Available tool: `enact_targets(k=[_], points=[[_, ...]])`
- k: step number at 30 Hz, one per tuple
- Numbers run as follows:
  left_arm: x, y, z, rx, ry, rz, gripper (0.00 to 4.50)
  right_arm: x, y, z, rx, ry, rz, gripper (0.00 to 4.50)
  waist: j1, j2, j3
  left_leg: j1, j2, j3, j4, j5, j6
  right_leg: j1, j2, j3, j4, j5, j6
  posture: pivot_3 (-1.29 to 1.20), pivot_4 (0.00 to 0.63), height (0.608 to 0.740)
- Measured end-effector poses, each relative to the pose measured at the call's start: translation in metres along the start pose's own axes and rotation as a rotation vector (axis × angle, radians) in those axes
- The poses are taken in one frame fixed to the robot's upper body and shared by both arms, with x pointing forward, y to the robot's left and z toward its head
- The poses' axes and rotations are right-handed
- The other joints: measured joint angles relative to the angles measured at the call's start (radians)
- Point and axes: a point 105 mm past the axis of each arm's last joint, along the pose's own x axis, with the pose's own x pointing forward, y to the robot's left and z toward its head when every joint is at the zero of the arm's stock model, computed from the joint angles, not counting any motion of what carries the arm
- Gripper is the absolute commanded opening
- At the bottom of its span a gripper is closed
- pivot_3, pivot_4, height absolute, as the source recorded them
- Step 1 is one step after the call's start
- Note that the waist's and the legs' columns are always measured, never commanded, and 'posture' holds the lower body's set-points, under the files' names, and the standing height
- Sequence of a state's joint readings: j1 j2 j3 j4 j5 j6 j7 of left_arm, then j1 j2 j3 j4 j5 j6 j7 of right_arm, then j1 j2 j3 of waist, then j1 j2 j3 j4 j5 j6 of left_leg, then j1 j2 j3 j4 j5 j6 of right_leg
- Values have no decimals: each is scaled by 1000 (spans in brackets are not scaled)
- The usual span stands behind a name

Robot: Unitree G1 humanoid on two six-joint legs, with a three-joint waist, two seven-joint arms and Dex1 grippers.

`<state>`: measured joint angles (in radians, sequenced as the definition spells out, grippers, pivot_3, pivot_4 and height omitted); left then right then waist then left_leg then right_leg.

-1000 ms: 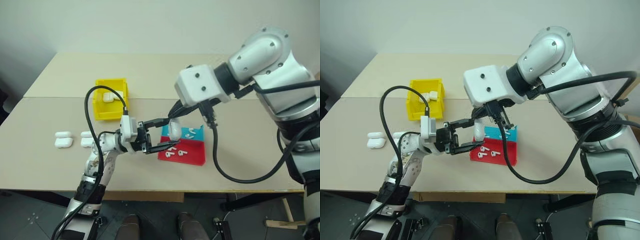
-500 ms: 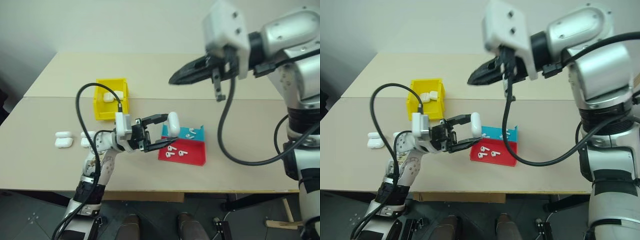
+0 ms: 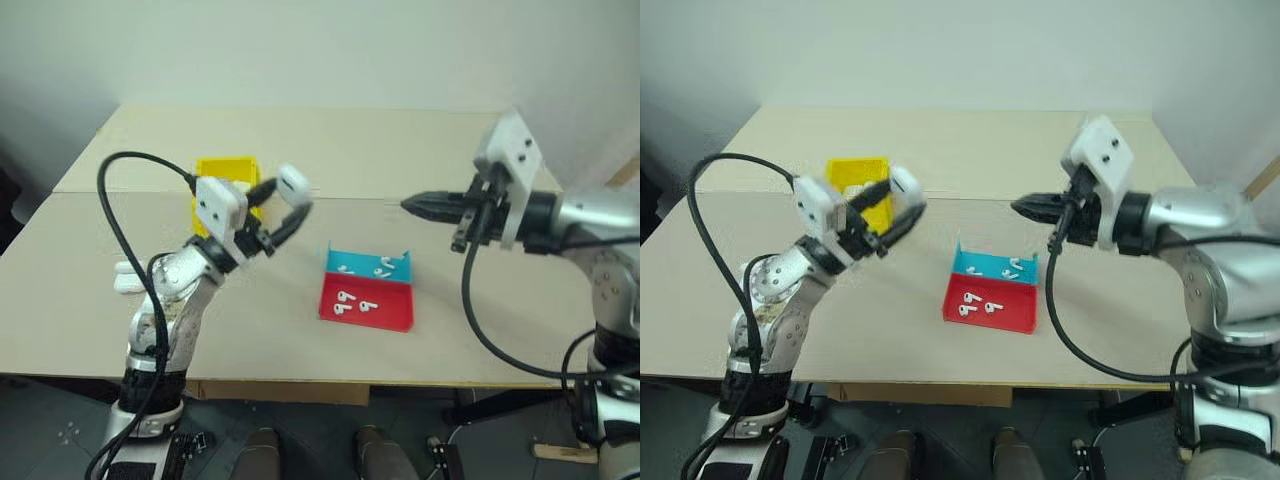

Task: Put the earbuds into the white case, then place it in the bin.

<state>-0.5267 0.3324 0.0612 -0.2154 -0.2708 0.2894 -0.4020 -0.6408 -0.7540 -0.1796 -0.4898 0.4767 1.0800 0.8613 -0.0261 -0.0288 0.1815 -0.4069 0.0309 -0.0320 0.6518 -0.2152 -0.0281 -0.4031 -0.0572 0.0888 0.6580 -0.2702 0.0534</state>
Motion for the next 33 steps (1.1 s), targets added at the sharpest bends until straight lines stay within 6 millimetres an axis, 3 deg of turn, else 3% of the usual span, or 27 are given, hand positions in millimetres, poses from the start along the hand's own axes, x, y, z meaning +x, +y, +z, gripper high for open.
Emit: enact_targets(k=[3,7,13,23,28,33], points=[[21,38,1,52,51,262,2754,-2,3,-12,31,19,-21,37,7,0,0,0,0,0,0,0,0,0,0,0,0,0,1,0,150,740],[32,77,-10,101,157,497,2754,-4,-1,-15,44,22,-61,37,6,0,0,-1,-1,0,0,0,0,-1,0,0,-2,0,1,0,150,740],[17,112,-54,97,373,578,2754,-6,-8,-22,55,46,-115,37,5,0,0,-1,0,0,-1,0,0,-2,0,0,-2,0,1,0,150,740],[8,89,-100,-8,556,422,2754,-3,-8,-28,45,75,-131,37,11,-1,0,-2,-1,0,-1,0,0,-1,0,-1,-1,0,1,0,150,740],[8,87,-104,-32,574,408,4477,-3,-9,-29,33,76,-139,0,9,-1,0,-2,-1,0,-1,0,0,-1,0,0,-1,0,1,0,150,740],[13,88,-97,4,523,397,4477,-3,-7,-31,24,90,-136,0,10,-1,0,-2,-1,0,-1,0,0,-1,0,0,-1,0,1,0,150,740]])
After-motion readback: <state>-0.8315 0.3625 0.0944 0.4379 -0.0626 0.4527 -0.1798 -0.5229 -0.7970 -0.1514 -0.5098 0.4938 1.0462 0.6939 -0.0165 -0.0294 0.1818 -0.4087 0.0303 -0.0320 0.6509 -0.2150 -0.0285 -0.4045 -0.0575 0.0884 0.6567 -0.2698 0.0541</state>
